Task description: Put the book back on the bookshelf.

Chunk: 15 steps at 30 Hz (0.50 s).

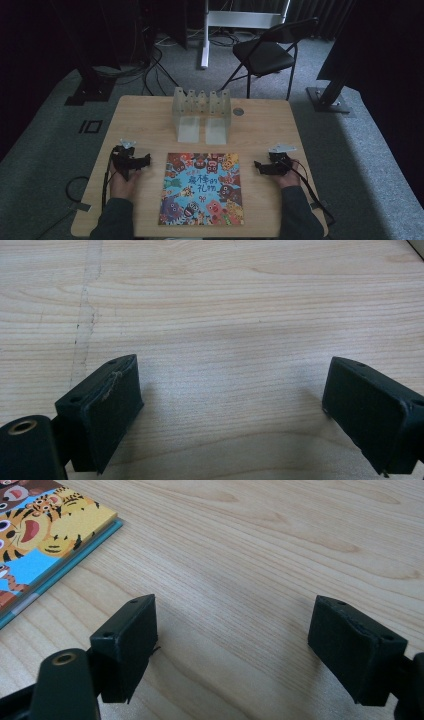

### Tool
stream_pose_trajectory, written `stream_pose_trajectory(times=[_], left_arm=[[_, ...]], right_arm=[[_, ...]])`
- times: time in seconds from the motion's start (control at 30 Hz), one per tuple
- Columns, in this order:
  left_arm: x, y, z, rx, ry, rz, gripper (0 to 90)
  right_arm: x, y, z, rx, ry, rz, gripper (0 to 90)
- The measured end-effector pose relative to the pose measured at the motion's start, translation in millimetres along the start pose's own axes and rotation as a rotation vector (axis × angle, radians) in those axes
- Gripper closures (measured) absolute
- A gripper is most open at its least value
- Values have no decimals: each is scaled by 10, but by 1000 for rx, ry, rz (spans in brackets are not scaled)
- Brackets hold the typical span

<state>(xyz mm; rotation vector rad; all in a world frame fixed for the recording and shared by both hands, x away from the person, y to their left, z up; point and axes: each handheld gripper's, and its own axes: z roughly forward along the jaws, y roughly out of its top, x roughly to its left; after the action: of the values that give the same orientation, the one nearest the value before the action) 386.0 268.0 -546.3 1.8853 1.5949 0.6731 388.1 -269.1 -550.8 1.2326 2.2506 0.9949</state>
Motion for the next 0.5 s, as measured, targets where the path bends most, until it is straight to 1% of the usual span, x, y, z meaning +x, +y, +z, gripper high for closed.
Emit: stream_pose_trajectory(times=[0.33,0.5], left_arm=[[-2,1,1,0,2,-2,89],[-10,-14,-13,-1,8,-9,91]], right_arm=[[1,0,0,0,0,1,195],[8,2,3,2,0,1,180]])
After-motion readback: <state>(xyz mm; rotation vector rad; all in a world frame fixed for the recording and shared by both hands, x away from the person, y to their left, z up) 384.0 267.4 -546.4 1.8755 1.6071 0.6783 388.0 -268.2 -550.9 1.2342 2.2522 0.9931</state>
